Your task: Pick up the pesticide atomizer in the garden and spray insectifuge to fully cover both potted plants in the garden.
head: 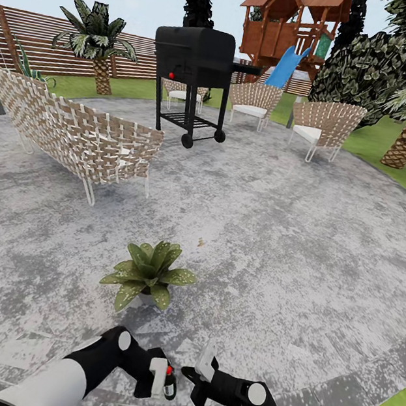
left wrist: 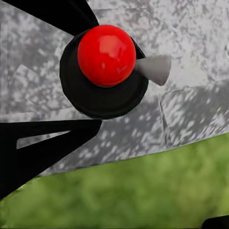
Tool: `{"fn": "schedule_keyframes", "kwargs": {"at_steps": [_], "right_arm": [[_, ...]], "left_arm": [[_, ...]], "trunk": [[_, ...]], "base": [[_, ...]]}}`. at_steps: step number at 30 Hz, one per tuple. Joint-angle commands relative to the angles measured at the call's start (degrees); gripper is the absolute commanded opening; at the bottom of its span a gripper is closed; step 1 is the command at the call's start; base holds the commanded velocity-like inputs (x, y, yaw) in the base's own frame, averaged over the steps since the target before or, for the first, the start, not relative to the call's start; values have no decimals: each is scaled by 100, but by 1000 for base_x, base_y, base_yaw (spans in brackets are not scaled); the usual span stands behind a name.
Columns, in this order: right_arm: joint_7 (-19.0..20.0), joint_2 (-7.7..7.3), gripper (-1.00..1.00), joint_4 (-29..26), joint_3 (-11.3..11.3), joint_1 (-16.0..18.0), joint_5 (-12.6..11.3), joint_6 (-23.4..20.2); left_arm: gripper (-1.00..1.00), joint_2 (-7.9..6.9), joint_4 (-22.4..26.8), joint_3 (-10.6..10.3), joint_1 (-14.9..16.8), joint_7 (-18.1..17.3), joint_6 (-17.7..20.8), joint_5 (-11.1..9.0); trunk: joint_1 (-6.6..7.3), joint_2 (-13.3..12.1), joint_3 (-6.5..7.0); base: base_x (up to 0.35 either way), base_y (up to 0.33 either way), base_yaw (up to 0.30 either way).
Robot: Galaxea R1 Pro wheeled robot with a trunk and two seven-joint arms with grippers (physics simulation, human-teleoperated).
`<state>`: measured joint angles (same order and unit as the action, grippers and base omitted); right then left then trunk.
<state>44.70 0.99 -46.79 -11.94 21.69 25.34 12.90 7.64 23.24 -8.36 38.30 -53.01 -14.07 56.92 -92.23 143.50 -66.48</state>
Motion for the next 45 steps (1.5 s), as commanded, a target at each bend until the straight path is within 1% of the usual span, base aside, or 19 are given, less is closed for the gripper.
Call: {"fn": "schedule_keyframes", "kwargs": {"at_steps": [1,5,8,9,13,16,18,22,23,25,26,28,30,31,32,35,37,42,45], "right_arm": [[3,-2,-100,-1,8,2,58,37],[2,-32,-100,14,8,2,65,43],[-3,-55,-100,26,15,2,70,45],[-4,-63,100,31,19,2,69,45],[-34,-268,100,96,61,2,61,56],[-142,-358,100,219,104,2,59,62],[-921,-513,100,484,295,2,59,63],[-2673,-672,100,1698,478,2,29,77],[-3278,-696,100,2109,525,-1,17,88],[-4456,-723,100,2839,802,-4,-100,183],[-4740,-723,100,3015,933,-5,-180,280],[-5179,-740,100,3455,1324,-13,-493,811],[-5340,-846,100,3792,1695,-21,-905,1343],[-5393,-915,100,3873,1792,-23,-1053,1486],[-5460,-1011,100,4008,1896,-29,-1308,1731],[-5494,-1065,100,4124,1951,-33,-1487,1923],[-5499,-1028,100,4146,1966,-33,-1535,1960],[-5506,-1014,100,4153,1974,-33,-1550,1955],[-5507,-1014,100,4152,1976,-33,-1610,1953]], "left_arm": [[-100,-109,7,2,-3,-3,-27,24],[-100,-554,2,10,-71,5,-19,-35],[-100,-801,10,40,-272,16,-18,-31],[-100,-866,11,45,-309,22,-17,-31],[-100,-1248,5,62,-454,40,12,-38],[-100,-1351,5,90,-487,73,55,-40],[-100,-1369,-6,268,-497,362,77,-166],[-100,-1327,-518,1024,-507,1220,73,-775],[-100,-1322,-653,1214,-507,1445,65,-995],[-100,-1331,-884,1576,-511,1856,40,-1581],[-100,-1339,-970,1684,-534,2010,30,-1807],[-100,-1349,-1094,1972,-716,2702,-13,-2595],[-100,-1350,-1111,2087,-944,3547,-43,-3223],[-100,-1344,-1111,2104,-1013,3811,-84,-3356],[-100,-1322,-1145,2120,-1129,4332,-307,-3500],[-100,-1263,-1252,2127,-1291,5118,-521,-3598],[-100,-1220,-1566,2143,-1370,5373,-600,-3620],[-100,-1174,-1614,2155,-1385,5405,-636,-3664],[-100,-1180,-1620,2202,-1405,5406,-699,-4050]], "trunk": [[1,2,-5],[1,2,-5],[1,2,-5],[1,2,-5],[1,2,-5],[1,2,-5],[1,2,-5],[1,2,-5],[1,2,-5],[1,2,-5],[1,2,-5],[1,2,-5],[1,2,-5],[1,2,-5],[1,2,-5],[1,2,-5],[1,2,-5],[1,2,-4],[1,2,0]], "base": [[0,0,0],[0,0,0],[0,0,0],[0,0,0],[0,0,0],[0,0,0],[0,0,0],[0,0,0],[0,0,0],[0,0,0],[0,0,0],[0,0,0],[0,0,0],[0,0,0],[0,0,0],[0,0,0],[0,0,0],[0,0,-10],[0,0,-201]]}}
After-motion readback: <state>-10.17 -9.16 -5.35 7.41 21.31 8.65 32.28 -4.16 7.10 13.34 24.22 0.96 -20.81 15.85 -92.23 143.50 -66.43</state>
